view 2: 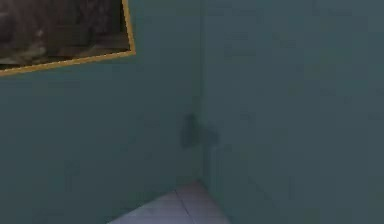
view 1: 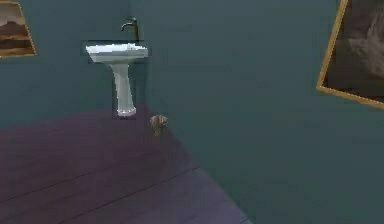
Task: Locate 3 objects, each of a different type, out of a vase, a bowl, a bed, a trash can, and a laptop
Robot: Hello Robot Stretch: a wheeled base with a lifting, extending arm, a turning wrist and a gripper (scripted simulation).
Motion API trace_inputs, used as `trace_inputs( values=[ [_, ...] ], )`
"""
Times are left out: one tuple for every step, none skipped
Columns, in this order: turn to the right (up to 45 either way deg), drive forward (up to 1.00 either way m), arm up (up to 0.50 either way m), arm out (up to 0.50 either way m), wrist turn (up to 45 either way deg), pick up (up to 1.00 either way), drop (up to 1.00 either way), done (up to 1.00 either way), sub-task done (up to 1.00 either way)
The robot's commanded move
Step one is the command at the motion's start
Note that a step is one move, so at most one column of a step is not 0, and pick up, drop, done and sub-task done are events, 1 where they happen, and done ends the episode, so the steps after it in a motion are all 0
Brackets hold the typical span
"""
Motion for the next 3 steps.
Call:
trace_inputs(
  values=[
    [-45.0,0.00,0.00,0.00,0.0,0.00,0.00,0.00,0.00],
    [-21.0,0.00,0.00,0.00,0.0,0.00,0.00,0.00,0.00],
    [0.0,1.00,0.00,0.00,0.0,0.00,0.00,0.00,0.00]
  ],
)
